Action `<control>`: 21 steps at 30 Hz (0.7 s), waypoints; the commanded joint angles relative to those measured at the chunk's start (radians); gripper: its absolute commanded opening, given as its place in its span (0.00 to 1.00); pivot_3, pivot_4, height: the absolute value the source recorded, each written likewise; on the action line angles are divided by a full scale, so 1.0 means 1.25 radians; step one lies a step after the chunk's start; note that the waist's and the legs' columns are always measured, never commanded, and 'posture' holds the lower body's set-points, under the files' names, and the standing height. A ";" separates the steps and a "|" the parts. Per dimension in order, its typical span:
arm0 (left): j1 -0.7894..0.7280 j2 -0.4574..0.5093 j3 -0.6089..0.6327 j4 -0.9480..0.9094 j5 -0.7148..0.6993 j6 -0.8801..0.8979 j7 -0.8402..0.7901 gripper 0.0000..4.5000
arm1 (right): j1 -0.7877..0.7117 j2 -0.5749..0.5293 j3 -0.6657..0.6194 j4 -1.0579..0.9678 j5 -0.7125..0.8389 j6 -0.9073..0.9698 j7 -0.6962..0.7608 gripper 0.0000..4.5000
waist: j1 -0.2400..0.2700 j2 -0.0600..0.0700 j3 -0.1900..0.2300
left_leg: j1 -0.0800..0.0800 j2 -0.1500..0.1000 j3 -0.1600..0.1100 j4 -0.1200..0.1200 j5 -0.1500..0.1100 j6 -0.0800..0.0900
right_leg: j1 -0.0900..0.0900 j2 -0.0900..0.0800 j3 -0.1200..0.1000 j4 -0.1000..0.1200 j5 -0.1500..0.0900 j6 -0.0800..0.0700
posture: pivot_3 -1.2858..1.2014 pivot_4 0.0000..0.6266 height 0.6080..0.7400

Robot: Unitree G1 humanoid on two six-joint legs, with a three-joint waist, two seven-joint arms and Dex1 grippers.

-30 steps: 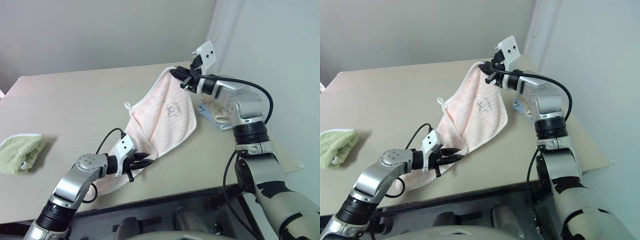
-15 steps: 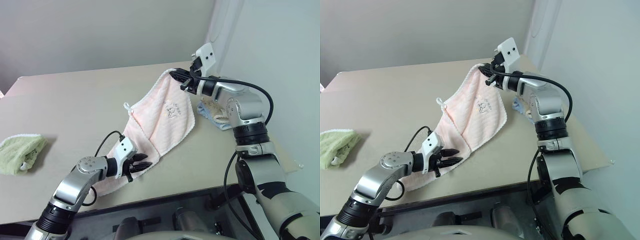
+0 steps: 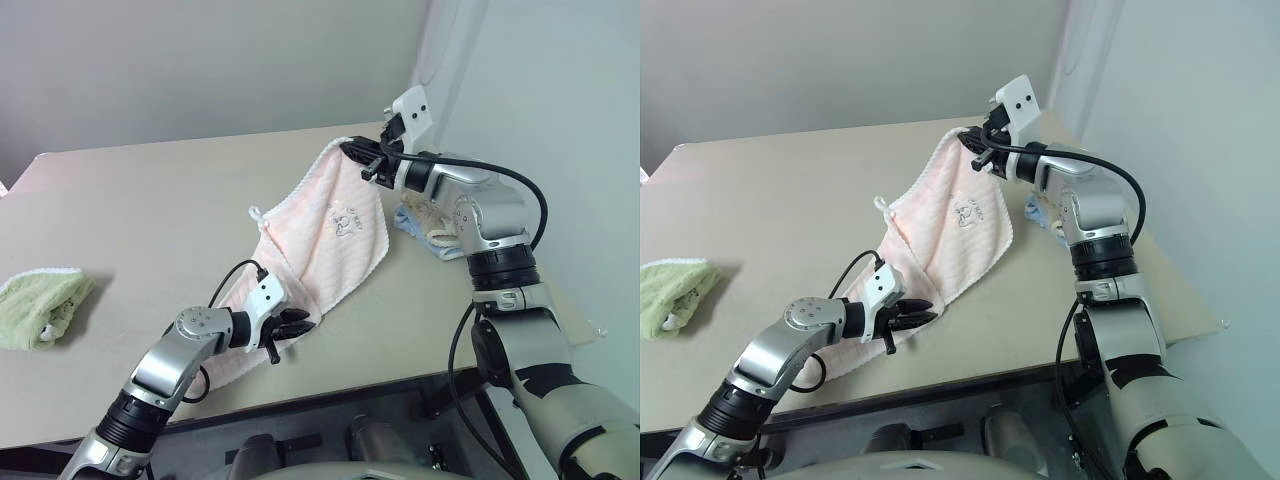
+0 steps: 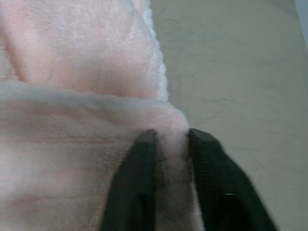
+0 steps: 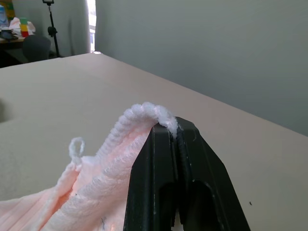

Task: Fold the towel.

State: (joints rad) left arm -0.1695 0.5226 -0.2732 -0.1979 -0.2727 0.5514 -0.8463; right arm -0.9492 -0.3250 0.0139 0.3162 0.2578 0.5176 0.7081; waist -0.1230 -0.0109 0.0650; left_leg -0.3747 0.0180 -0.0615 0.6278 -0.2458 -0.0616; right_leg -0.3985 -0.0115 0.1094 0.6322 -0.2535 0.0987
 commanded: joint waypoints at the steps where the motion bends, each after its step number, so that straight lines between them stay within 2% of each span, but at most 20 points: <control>1: -0.014 -0.003 0.005 -0.009 0.003 -0.018 -0.003 0.00 | -0.008 -0.006 -0.012 -0.044 0.008 -0.001 -0.007 0.00 | 0.000 0.000 0.000 | 0.000 0.000 0.000 0.000 0.000 0.000 | 0.000 0.000 0.000 0.000 0.000 0.000 | 0.52 0.00 1.00; 7: -0.011 0.003 0.002 -0.019 0.006 -0.027 -0.014 0.00 | -0.003 -0.008 -0.012 -0.049 0.008 0.003 -0.012 0.00 | 0.000 0.000 0.000 | 0.000 0.000 0.000 0.000 0.000 0.000 | 0.000 0.000 0.000 0.000 0.000 0.000 | 0.52 0.00 1.00; 11: -0.013 -0.009 0.042 -0.026 -0.021 -0.018 0.000 0.00 | -0.002 -0.008 -0.011 -0.049 0.008 0.005 -0.014 0.00 | 0.000 0.000 0.000 | 0.000 0.000 0.000 0.000 0.000 0.000 | 0.000 0.000 0.000 0.000 0.000 0.000 | 0.52 0.00 1.00; 13: -0.010 -0.007 0.088 -0.045 -0.067 0.012 -0.004 0.00 | -0.003 -0.008 -0.010 -0.047 0.007 0.005 -0.014 0.00 | 0.000 0.000 0.000 | 0.000 0.000 0.000 0.000 0.000 0.000 | 0.000 0.000 0.000 0.000 0.000 0.000 | 0.52 0.00 1.00; 17: 0.013 0.017 0.227 -0.101 -0.231 0.127 -0.023 0.00 | 0.000 -0.008 -0.009 -0.043 0.005 0.002 -0.014 0.00 | -0.001 0.000 0.000 | 0.000 0.000 0.000 0.000 0.000 0.000 | 0.000 0.000 0.000 0.000 0.000 0.000 | 0.52 0.00 1.00; 21: 0.044 0.052 0.335 -0.116 -0.315 0.176 -0.019 0.00 | 0.001 -0.011 -0.010 -0.037 0.003 0.000 -0.015 0.00 | -0.003 0.000 0.000 | 0.000 0.000 0.000 0.000 0.000 0.000 | 0.000 0.000 0.000 0.000 0.000 0.000 | 0.52 0.00 1.00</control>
State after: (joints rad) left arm -0.1127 0.5799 0.0838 -0.3179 -0.6166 0.7527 -0.8740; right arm -0.9308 -0.3333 0.0137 0.3017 0.2572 0.5308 0.6926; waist -0.1267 -0.0108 0.0651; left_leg -0.3745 0.0182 -0.0617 0.6274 -0.2458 -0.0616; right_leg -0.3989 -0.0116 0.1094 0.6323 -0.2537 0.0987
